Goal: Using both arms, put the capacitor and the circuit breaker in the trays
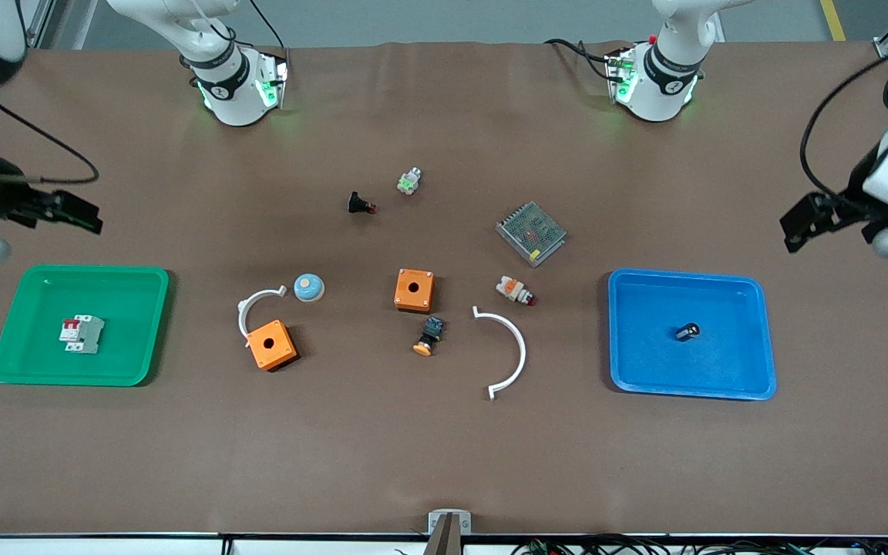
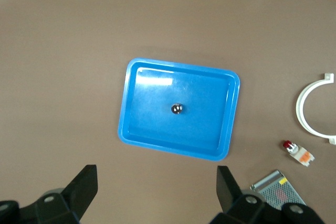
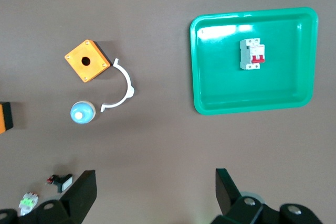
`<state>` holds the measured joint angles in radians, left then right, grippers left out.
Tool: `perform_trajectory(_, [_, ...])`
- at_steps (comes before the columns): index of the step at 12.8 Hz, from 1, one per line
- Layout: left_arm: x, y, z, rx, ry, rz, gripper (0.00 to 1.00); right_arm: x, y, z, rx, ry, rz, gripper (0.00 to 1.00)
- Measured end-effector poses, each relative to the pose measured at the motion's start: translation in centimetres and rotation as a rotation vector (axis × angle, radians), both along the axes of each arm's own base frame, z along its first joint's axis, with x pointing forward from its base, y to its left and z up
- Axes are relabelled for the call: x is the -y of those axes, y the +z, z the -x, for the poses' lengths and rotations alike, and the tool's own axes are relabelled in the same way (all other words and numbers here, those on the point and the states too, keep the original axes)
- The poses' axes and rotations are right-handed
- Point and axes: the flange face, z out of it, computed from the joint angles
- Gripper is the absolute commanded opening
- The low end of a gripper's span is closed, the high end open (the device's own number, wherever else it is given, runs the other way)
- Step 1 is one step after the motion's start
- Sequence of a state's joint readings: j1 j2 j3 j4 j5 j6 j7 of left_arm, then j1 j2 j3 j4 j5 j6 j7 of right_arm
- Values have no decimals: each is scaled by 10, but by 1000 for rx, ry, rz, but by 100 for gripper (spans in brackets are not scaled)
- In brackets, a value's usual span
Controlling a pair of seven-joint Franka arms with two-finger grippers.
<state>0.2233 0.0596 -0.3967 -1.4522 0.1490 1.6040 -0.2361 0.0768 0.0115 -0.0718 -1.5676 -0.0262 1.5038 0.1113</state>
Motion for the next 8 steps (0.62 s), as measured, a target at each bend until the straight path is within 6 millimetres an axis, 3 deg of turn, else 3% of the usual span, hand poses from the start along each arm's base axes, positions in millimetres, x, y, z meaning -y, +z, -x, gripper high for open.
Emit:
perform_trajectory(3, [-8,13,20,-46,6,44,100,11,30,21,35,-12,-7,100])
perform_trajectory(6, [-28,8,20,-73,-1,86,100,17,38,23,50,3,-9,100])
perform_trajectory(8, [-28,8,22,-75,-2,90,100,24,48,24,72,2,-8,100])
